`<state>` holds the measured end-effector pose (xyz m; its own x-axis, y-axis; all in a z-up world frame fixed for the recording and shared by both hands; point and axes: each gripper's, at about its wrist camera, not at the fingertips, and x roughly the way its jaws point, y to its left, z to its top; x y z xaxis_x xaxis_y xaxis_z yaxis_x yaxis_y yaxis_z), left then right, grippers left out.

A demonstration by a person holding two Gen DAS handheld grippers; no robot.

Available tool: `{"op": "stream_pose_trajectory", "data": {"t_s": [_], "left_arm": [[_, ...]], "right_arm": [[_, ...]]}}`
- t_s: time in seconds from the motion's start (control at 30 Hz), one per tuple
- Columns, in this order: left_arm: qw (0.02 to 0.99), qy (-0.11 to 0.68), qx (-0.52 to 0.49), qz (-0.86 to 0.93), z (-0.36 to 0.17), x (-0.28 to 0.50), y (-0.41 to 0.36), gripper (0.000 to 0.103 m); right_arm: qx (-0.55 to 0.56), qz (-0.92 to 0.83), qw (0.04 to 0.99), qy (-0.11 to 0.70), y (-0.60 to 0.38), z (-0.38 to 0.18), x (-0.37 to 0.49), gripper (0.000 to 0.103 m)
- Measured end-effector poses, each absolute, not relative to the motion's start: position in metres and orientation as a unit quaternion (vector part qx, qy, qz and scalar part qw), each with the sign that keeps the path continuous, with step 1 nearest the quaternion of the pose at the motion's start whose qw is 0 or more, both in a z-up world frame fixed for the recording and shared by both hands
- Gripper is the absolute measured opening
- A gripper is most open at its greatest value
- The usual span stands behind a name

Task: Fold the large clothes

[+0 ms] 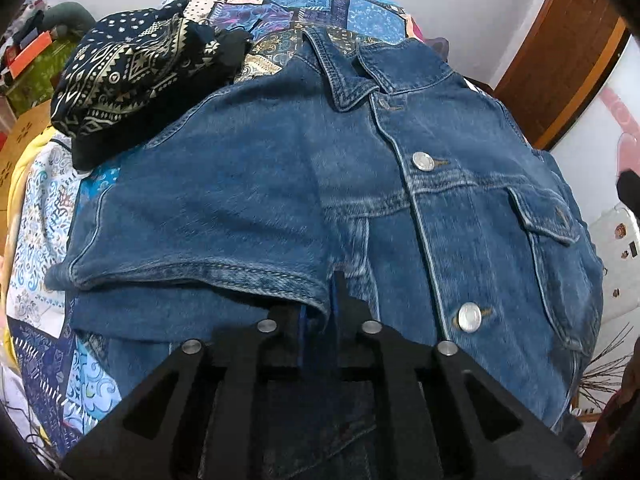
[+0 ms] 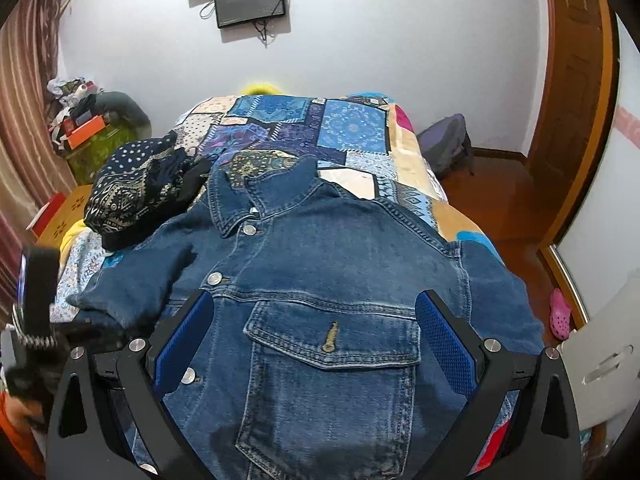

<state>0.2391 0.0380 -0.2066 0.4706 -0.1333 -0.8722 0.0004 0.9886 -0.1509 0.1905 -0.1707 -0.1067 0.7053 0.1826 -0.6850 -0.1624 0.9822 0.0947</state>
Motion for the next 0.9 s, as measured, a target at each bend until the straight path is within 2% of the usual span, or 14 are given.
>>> {"op": "stream_pose_trajectory", "data": {"t_s": [0.07, 0.13, 0.27, 0.33, 0.43, 0.67, 0.8, 0.9], "left_arm": [[0.854, 0.513, -0.071, -0.041, -0.2, 0.234, 0.046, 0.027], [0.864, 0.497, -0.078, -0.032, -0.188, 0.224, 0.055, 0.048], [0.882, 0.463, -0.091, -0.002, -0.163, 0.21, 0.084, 0.053], [0.887, 0.447, -0.109, 0.028, -0.154, 0.204, 0.108, 0.058], [0.887, 0.438, -0.131, 0.071, -0.153, 0.201, 0.141, 0.06], [0.843, 0.46, -0.243, 0.135, -0.191, 0.197, 0.216, 0.06], [0.806, 0.475, -0.338, 0.1, -0.224, 0.201, 0.235, 0.06], [0.793, 0.477, -0.37, 0.087, -0.237, 0.209, 0.235, 0.059]], "right_arm": [[0.017, 0.091, 0.923, 0.374, -0.172, -0.107, 0.191, 0.1], [0.016, 0.09, 0.923, 0.374, -0.172, -0.107, 0.192, 0.1], [0.01, 0.085, 0.924, 0.372, -0.169, -0.106, 0.193, 0.1], [0.008, 0.083, 0.925, 0.372, -0.168, -0.106, 0.194, 0.1], [0.003, 0.079, 0.925, 0.371, -0.166, -0.107, 0.195, 0.1], [-0.004, 0.074, 0.924, 0.376, -0.161, -0.11, 0.198, 0.1], [-0.009, 0.072, 0.922, 0.379, -0.158, -0.112, 0.199, 0.1], [-0.017, 0.07, 0.921, 0.383, -0.156, -0.114, 0.199, 0.1]]}}
